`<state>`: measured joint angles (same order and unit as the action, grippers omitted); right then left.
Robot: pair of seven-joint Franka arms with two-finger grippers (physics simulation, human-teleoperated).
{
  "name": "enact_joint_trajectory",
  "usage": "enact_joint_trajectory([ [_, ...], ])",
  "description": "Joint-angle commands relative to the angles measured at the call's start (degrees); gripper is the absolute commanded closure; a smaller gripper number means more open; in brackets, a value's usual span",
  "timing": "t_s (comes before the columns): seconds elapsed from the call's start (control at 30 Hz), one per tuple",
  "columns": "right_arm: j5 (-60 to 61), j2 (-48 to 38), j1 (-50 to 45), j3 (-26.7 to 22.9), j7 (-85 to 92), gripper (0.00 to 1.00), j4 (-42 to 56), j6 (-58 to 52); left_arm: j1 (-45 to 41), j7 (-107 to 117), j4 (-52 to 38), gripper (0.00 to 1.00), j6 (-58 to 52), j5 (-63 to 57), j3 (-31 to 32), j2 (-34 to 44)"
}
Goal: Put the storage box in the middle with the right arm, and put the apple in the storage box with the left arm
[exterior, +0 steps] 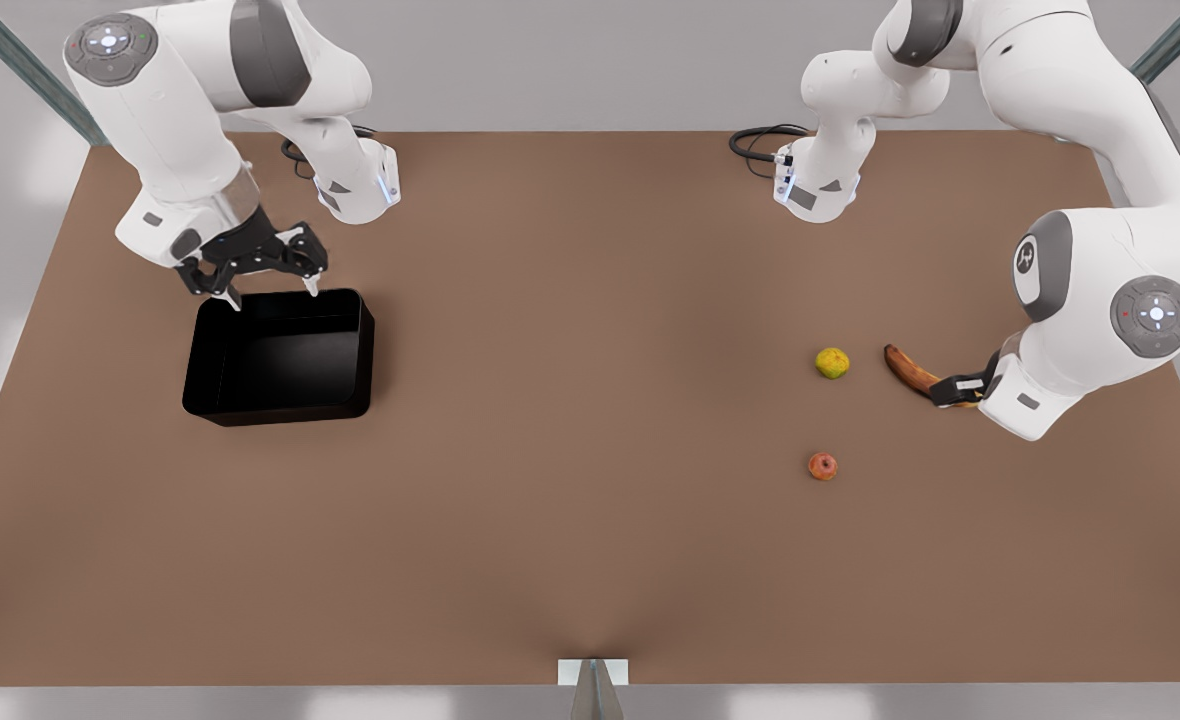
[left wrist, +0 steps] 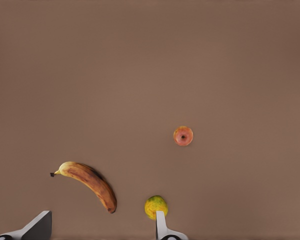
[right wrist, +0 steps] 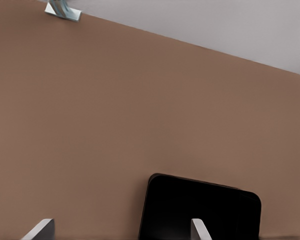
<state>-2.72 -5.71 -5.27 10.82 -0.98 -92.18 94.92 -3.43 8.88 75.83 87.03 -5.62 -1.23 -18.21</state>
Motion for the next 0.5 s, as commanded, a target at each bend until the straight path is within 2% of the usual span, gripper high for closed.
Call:
enact_joint_trajectory([
  [0.0, 0.00, 0.00, -0.53, -0.01, 0.02, 0.00, -0.02, 0.00, 0.00, -0.01, 0.02, 0.00, -0.02, 0.08, 0.00, 0.02],
  [0.13, -0.18, 3.16, -0.88, 0.69, -1.83, 0.00, -2.65, 2.10, -1.40, 0.34, -0.25, 0.00, 0.60, -0.36, 1.76, -1.99],
  [0.17, -0.18, 4.40, -1.06, 0.69, -2.09, 0.00, -4.32, 3.95, -3.60, 3.68, -3.41, 0.00, 0.60, -0.53, 1.76, -4.99],
  [0.23, 0.00, 6.33, -3.08, 0.78, -4.46, 0.00, -7.04, 7.03, -4.57, 5.79, -4.20, 0.00, 1.91, -0.62, 2.81, -7.71],
  [0.33, -0.09, 6.33, -2.91, 0.87, -4.73, 0.00, -15.47, 17.92, -4.57, 5.88, -0.78, 0.00, 10.52, -2.47, 4.92, -10.61],
  [0.4, -0.09, 5.98, -3.00, 0.87, -4.73, 0.00, -20.66, 24.07, -4.57, 5.88, 6.42, 0.00, 20.44, -3.87, 5.01, -10.96],
  [0.47, -0.09, 5.71, -2.29, 0.87, -4.55, 0.00, -27.25, 31.98, -4.74, 6.50, 8.44, 0.00, 23.09, -4.05, 5.10, -13.51],
])
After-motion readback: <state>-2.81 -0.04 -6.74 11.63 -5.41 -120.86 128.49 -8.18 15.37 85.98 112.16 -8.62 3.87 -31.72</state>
